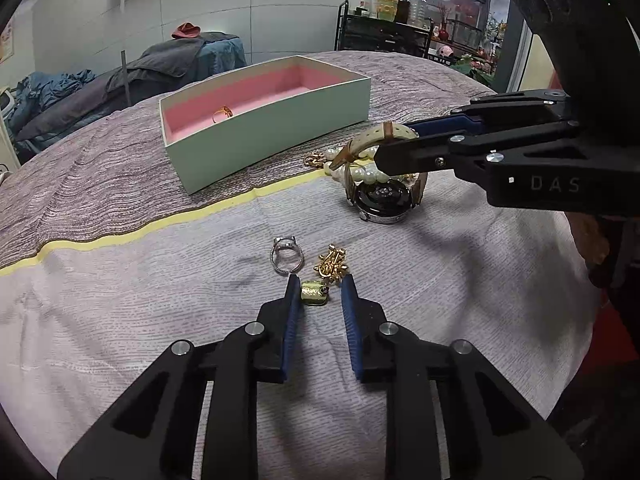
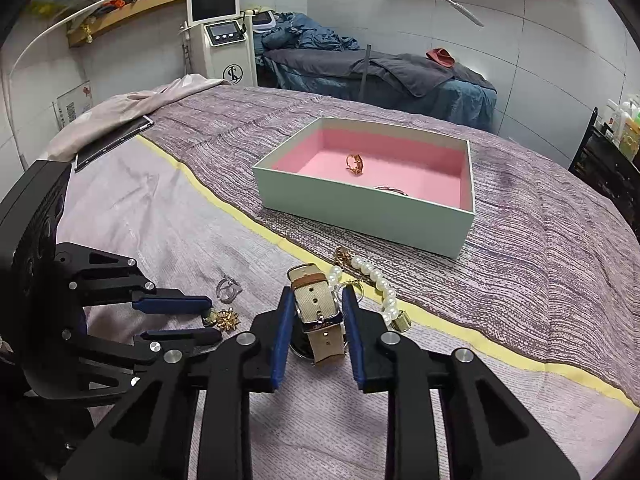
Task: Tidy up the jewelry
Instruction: 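Grasp the small gold charm with the left tool while the right tool grasps the beige-strap watch, then carry the watch and gold charm into the box and open both tools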
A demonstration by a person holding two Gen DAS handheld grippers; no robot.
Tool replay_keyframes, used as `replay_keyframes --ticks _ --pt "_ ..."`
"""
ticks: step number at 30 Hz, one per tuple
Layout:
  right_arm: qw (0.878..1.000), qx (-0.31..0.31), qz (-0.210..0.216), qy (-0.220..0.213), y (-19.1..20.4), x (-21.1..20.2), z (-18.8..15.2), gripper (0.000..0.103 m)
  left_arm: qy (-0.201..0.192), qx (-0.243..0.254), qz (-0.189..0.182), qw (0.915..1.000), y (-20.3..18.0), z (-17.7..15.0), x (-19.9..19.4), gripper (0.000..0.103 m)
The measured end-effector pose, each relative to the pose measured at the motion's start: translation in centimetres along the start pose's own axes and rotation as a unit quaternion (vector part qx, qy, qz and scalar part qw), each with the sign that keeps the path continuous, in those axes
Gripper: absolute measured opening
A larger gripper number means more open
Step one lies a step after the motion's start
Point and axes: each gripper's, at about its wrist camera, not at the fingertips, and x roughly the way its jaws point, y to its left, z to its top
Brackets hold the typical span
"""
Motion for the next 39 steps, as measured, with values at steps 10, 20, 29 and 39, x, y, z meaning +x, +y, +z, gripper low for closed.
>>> replay_keyframes --ticks 10,20,29,39 --pt "1.000 0.006 0.024 -0.007 0.1 -0.9 -0.1 0.018 -0.006 -0.011 -0.003 0.9999 0.5 -0.2 -0.5 0.014" --pt "0.998 0.019 0.060 -0.023 -0.5 -3.7 0.8 0.018 -0.027 -0.013 -0.003 0.9995 0.9 0.5 -2.8 0.014" --pt "0.998 0.001 0.050 -0.041 -0.1 -5.3 2.6 0.018 -0.048 0.003 0.001 0.9988 1.1 2.1 -4.6 0.014" --pt "0.997 0.011 0.028 -0.064 -1.6 -4.7 6.1 0.018 -0.065 -0.006 -0.005 0.9979 3.9 6.8 -3.5 0.014"
